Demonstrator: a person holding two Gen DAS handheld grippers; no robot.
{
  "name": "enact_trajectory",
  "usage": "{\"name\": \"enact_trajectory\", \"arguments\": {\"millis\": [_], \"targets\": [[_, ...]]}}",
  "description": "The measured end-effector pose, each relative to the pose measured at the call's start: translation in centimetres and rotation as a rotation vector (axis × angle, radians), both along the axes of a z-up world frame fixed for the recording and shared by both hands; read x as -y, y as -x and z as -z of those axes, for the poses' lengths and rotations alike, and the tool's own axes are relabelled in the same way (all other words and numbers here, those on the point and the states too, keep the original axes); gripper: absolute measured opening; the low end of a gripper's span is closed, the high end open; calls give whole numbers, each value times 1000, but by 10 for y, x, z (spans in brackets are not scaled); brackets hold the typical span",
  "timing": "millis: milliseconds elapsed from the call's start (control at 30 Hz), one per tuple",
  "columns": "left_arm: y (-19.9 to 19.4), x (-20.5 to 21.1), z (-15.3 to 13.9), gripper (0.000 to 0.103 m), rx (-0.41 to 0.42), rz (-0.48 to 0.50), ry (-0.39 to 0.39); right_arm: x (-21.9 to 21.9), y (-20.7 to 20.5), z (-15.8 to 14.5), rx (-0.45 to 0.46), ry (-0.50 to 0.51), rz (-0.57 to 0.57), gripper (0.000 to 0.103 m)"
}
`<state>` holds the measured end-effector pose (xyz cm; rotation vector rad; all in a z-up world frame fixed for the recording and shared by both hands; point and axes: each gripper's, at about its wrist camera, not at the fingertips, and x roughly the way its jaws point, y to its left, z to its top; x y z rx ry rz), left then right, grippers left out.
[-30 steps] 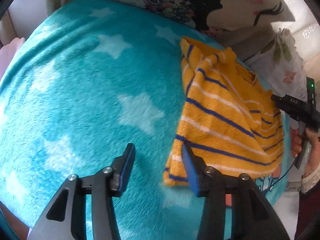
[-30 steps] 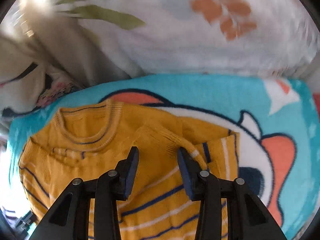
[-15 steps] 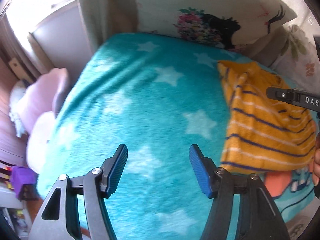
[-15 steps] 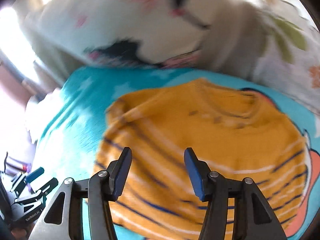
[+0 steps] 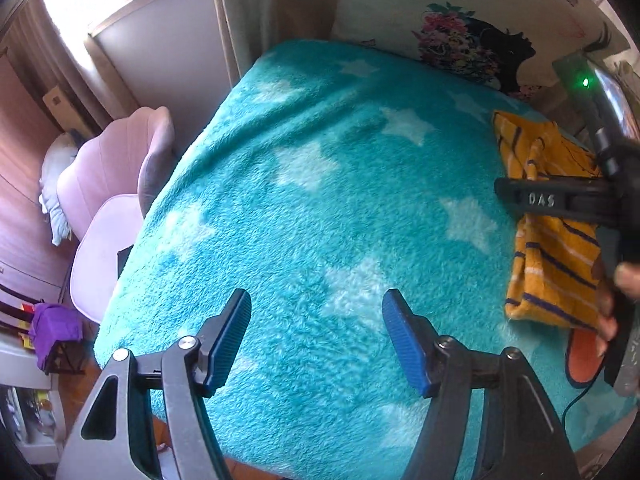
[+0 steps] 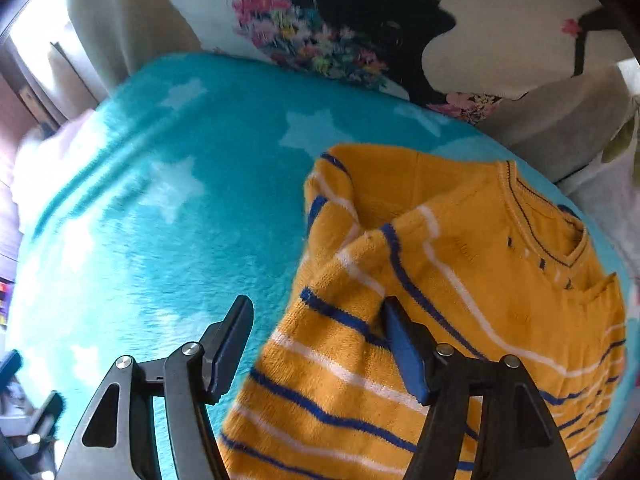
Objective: Fold small clothes
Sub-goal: 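Grasp the sweater side edge with the right tool and fold it across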
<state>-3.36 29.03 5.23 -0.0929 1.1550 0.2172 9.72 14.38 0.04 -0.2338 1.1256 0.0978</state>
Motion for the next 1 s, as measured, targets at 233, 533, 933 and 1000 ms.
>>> {"name": "enact_trajectory", "arguments": {"millis": [233,533,933,1000], "targets": [[0,-5,11,68,-21,-12,30,-15,5,11,30,91,-1,77],[5,-3,19,68,-36,-15,59,-4,13,5,66,161,-32,34],[30,27,-6,68,-14,-94,36,79,30,-47,116,-278,-12,21],[34,38,-14,68,-1,-104,47,107,38,-61,139,-354,-9,20]]}}
